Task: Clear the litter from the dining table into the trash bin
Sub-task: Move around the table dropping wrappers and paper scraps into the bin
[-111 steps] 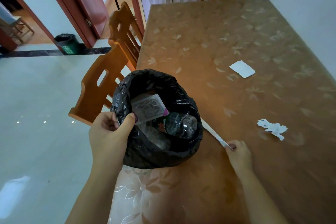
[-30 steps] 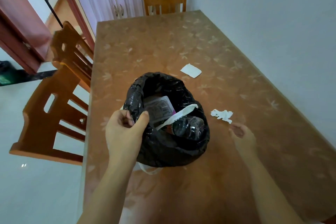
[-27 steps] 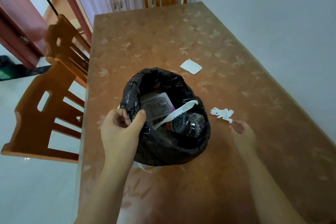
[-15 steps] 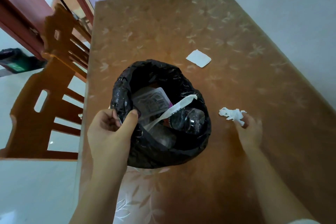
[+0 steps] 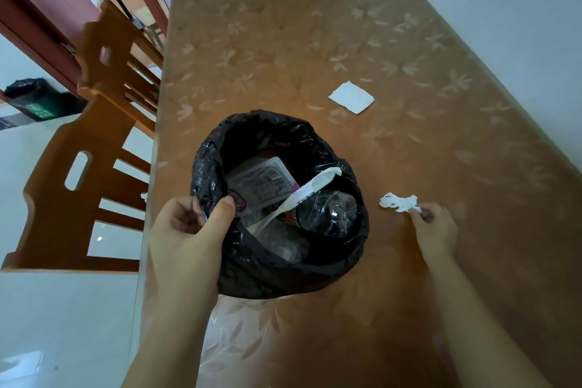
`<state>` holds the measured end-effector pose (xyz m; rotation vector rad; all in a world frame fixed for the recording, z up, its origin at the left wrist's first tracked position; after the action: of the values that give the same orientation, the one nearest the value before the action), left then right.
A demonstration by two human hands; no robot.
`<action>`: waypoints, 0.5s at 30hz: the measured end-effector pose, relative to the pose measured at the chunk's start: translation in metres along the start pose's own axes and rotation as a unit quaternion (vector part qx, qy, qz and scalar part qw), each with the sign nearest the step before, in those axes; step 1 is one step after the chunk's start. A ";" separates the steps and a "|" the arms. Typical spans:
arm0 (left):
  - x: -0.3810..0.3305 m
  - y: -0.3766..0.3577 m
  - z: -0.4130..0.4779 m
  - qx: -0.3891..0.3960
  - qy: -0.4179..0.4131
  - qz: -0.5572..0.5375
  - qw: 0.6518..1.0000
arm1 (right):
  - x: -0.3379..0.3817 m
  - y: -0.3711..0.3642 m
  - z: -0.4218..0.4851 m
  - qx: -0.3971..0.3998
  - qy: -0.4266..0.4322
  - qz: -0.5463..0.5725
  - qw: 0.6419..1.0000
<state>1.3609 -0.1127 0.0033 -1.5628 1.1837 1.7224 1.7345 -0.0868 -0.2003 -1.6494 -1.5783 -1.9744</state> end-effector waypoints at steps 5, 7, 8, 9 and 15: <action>0.004 0.007 -0.008 0.015 0.004 -0.026 1.000 | 0.013 0.012 -0.025 -0.012 0.003 0.058 0.998; 0.006 0.011 -0.013 0.019 0.000 -0.030 0.999 | 0.023 0.018 -0.038 -0.013 0.008 0.085 0.996; 0.007 0.013 -0.015 0.020 0.000 -0.031 0.999 | 0.029 0.022 -0.045 -0.015 0.012 0.095 0.995; 0.009 0.016 -0.017 0.021 0.004 -0.036 0.999 | 0.035 0.026 -0.052 -0.018 0.018 0.104 0.994; 0.018 0.038 -0.033 0.037 0.007 -0.069 0.997 | 0.065 0.056 -0.106 -0.051 0.054 0.167 0.983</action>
<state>1.3418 -0.1622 -0.0025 -1.5774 1.1059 1.5645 1.6768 -0.1595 -0.1004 -1.6807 -1.0957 -1.9545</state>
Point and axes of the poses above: each hand's wrist, its own z-axis towards the middle knuckle, its own y-axis out of the back of the hand, x = y × z, the point moved 6 cm from there along z, towards the middle knuckle, and after that the axes turned 1 degree about -x, right-handed, at the moved point
